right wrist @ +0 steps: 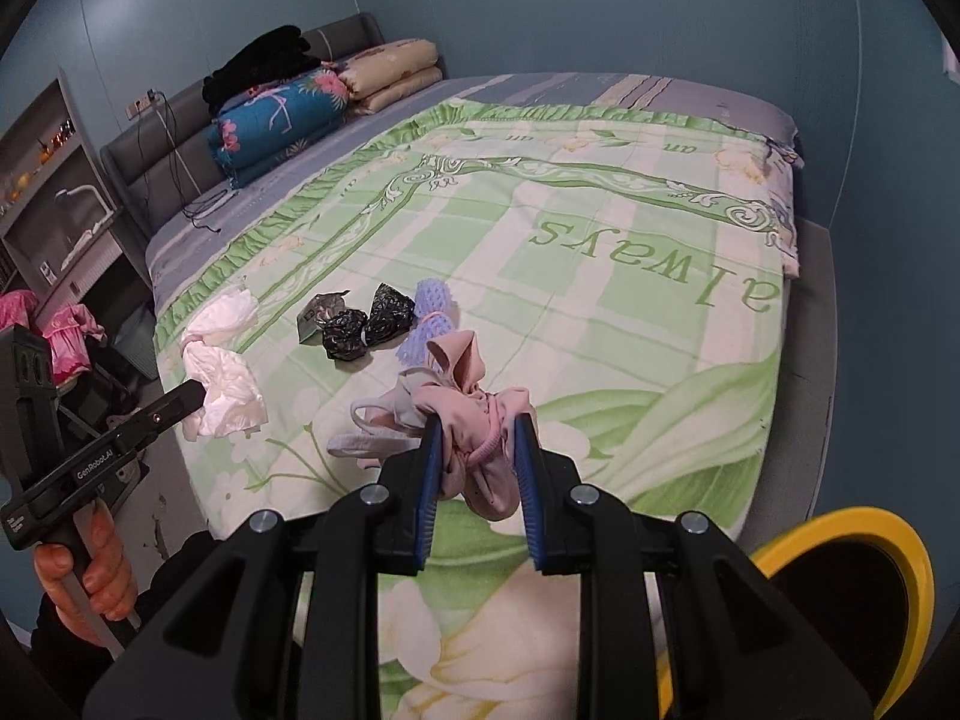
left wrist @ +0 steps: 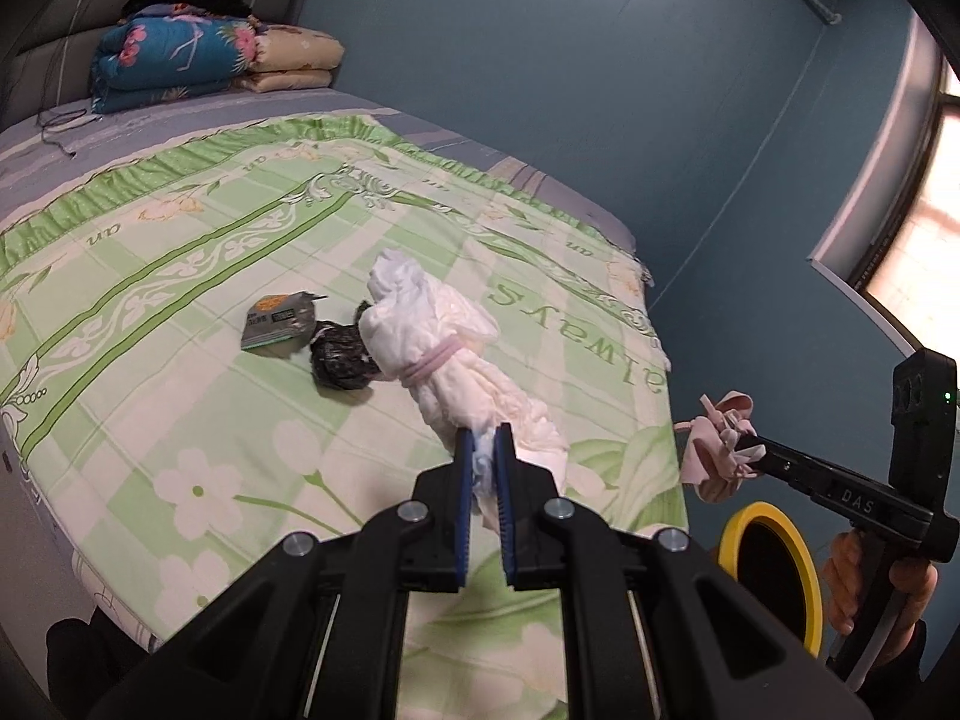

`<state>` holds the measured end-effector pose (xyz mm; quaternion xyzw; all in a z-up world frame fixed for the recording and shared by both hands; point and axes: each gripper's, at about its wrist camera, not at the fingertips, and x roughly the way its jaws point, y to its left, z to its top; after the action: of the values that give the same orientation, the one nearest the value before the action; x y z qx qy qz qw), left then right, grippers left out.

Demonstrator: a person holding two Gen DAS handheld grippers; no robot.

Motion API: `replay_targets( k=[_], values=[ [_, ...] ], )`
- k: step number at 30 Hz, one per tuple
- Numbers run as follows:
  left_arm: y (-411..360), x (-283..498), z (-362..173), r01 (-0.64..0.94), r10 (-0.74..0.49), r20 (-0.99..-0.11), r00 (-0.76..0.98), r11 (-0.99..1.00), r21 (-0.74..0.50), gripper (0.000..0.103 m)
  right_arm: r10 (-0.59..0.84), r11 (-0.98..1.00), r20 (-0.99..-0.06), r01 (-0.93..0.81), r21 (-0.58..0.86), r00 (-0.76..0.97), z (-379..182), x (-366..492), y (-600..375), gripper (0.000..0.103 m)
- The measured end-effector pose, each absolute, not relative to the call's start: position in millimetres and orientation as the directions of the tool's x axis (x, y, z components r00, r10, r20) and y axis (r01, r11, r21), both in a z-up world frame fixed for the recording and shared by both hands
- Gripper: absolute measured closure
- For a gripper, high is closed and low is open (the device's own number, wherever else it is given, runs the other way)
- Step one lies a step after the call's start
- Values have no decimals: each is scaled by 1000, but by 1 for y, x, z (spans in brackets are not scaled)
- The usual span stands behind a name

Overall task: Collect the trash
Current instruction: 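Lift the tissue bundle and pink cloth and carry them over the bin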

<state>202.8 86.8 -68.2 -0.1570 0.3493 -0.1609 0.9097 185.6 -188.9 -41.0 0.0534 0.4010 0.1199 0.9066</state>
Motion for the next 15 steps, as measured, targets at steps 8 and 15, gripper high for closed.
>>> replay_targets(
  k=[8,15],
  values=[
    [41,176,-41,294,-453,-558,696,888,-354,96,229,971,-680,-110,214,696,-28,143,-235,81],
    [-5,158,-24,392,-507,-544,669,862,-321,96,206,968,-645,-56,246,736,-13,115,-274,81]
  ],
)
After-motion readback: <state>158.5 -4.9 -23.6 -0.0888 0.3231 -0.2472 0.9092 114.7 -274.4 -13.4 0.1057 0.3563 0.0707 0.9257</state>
